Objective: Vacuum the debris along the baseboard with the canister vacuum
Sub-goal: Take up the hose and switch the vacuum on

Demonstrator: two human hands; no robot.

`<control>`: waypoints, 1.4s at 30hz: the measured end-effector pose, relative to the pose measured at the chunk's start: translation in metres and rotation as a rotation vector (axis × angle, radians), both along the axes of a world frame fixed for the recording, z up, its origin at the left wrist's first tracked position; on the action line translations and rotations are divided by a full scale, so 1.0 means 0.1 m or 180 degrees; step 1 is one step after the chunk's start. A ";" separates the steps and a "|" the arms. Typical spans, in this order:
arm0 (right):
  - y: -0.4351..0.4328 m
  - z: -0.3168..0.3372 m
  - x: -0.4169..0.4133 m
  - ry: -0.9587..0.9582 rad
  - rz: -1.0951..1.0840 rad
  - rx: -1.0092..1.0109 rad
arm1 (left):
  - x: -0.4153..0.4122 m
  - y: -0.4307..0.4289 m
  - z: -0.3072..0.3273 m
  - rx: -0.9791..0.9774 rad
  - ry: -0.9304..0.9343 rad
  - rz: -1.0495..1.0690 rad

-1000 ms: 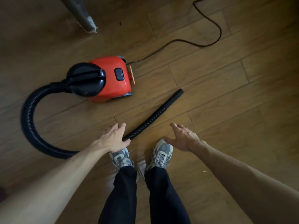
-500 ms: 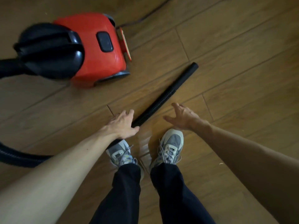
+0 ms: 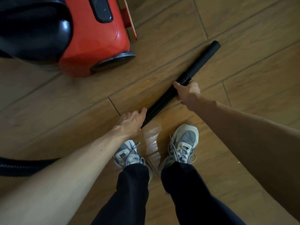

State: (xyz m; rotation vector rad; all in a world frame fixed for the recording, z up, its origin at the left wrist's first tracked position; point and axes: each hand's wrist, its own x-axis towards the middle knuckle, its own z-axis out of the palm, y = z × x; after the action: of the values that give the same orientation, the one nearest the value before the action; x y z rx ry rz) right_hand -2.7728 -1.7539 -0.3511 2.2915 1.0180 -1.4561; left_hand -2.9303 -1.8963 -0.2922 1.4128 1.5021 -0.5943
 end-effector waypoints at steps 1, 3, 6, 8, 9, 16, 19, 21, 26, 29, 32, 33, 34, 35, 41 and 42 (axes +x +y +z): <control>0.00 -0.01 -0.04 0.0014 -0.0126 0.0022 | -0.01 -0.01 -0.01 0.0003 -0.0008 0.0005; 0.00 0.00 -0.10 0.0013 -0.0281 0.0082 | -0.02 -0.01 -0.01 -0.0029 -0.0024 0.0029; -0.05 0.13 -0.15 0.0071 -0.0392 0.0180 | -0.04 -0.03 0.08 -0.0056 -0.0038 0.0108; -0.09 0.30 -0.15 0.0177 -0.0517 0.0207 | -0.04 -0.06 0.24 -0.0046 -0.0069 0.0210; -0.10 0.40 -0.15 0.0244 -0.0604 0.0212 | -0.04 -0.08 0.34 -0.0027 -0.0105 0.0280; -0.17 1.47 -0.23 0.0751 -0.0761 0.0333 | -0.02 -0.35 1.20 0.0162 -0.0326 0.0815; -0.21 1.86 -0.30 0.1013 -0.0564 0.0353 | -0.05 -0.47 1.53 0.0129 -0.0392 0.0892; -0.23 2.11 -0.38 0.1121 -0.0375 0.0392 | -0.11 -0.52 1.73 0.0098 -0.0534 0.1055; -0.20 2.68 -0.71 0.1332 -0.0092 0.0429 | -0.26 -0.61 2.16 0.0393 -0.0611 0.1400; -0.18 3.01 -0.94 0.1569 0.0132 0.0409 | -0.35 -0.64 2.39 0.0573 -0.0454 0.1623; -0.18 3.30 -1.16 0.1941 0.0349 0.0292 | -0.49 -0.69 2.60 0.0706 -0.0360 0.1890; -0.19 3.39 -1.24 0.2053 0.0441 0.0269 | -0.54 -0.71 2.65 0.0739 -0.0357 0.1981; -0.20 3.46 -1.32 0.2151 0.0535 0.0250 | -0.61 -0.74 2.71 0.0780 -0.0349 0.2050; -0.22 3.53 -1.40 0.2221 0.0625 0.0233 | -0.67 -0.78 2.75 0.0825 -0.0338 0.2114; -0.36 3.77 -1.94 0.2464 0.1182 0.0305 | -1.04 -1.00 2.99 0.1066 -0.0301 0.2584; -0.38 3.79 -2.04 0.2480 0.1331 0.0319 | -1.08 -1.05 3.01 0.1061 -0.0370 0.2757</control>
State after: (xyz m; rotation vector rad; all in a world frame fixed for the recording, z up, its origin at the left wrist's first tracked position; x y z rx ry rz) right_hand -2.9771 -1.7924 0.0281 1.3957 1.6629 -2.1575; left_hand -3.0379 -2.0016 0.0090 0.8578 1.9678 0.2779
